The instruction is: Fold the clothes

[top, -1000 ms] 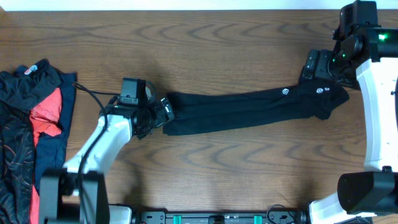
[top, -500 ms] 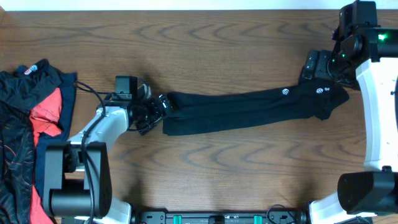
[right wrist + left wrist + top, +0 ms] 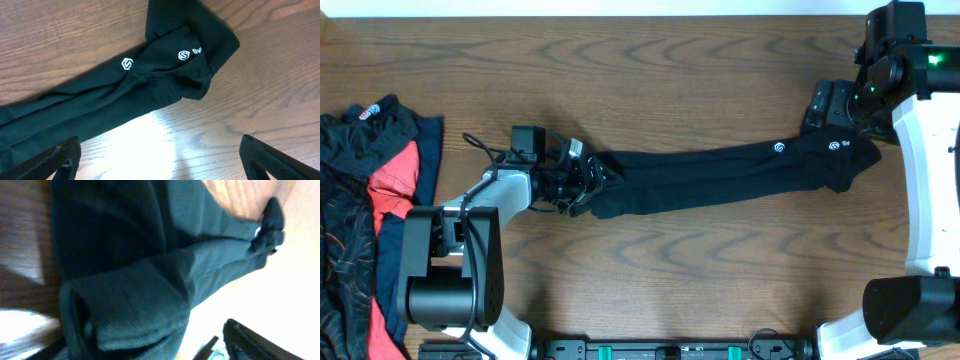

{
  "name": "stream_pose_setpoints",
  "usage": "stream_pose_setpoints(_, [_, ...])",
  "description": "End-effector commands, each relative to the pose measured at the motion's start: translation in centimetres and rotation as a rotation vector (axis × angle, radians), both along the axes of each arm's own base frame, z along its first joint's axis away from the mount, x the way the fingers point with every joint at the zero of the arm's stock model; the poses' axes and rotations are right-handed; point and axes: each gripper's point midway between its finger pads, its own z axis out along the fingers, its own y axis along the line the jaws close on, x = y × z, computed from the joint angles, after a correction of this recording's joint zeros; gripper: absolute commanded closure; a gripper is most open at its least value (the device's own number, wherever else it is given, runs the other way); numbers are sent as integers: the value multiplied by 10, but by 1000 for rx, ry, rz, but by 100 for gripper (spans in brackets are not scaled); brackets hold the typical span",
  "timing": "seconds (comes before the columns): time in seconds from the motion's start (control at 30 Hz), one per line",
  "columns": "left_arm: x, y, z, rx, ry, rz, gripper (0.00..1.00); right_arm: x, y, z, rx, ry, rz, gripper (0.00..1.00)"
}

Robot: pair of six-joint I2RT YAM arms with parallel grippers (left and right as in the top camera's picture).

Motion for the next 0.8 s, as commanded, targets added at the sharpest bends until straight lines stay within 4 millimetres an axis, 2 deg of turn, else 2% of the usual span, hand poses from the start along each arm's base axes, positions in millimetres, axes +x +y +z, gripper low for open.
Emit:
stream_pose_setpoints(0.0, [-6, -6, 2, -53, 18, -15, 30, 0, 4, 0, 0, 1, 22, 1])
stream_pose_setpoints(0.03, [-6, -6, 2, -52, 18, -15, 59, 0, 4, 0, 0, 2, 23, 1])
stream_pose_setpoints(0.07, [-6, -6, 2, -53, 20, -14, 75, 0, 4, 0, 0, 2, 23, 1])
stream_pose_setpoints(0.1, [-6, -6, 2, -52, 20, -13, 80, 0, 4, 0, 0, 3, 22, 1])
stream_pose_setpoints(0.13, [-6, -6, 2, -52, 20, -13, 92, 0, 4, 0, 0, 4, 23, 1])
stream_pose_setpoints(0.2, [-4, -4, 1, -45, 15, -10, 94, -1, 4, 0, 1, 8, 22, 1])
stream_pose_setpoints(0.33, [2, 10, -4, -7, 16, 36, 94, -2, 4, -1, 1, 13, 23, 1])
stream_pose_setpoints(0.6, [19, 71, 1, -58, 40, 235, 94, -4, 4, -1, 0, 19, 23, 1])
stream_pose_setpoints(0.77, [18, 98, 2, -78, 43, 300, 94, -1, 4, 0, 1, 8, 22, 1])
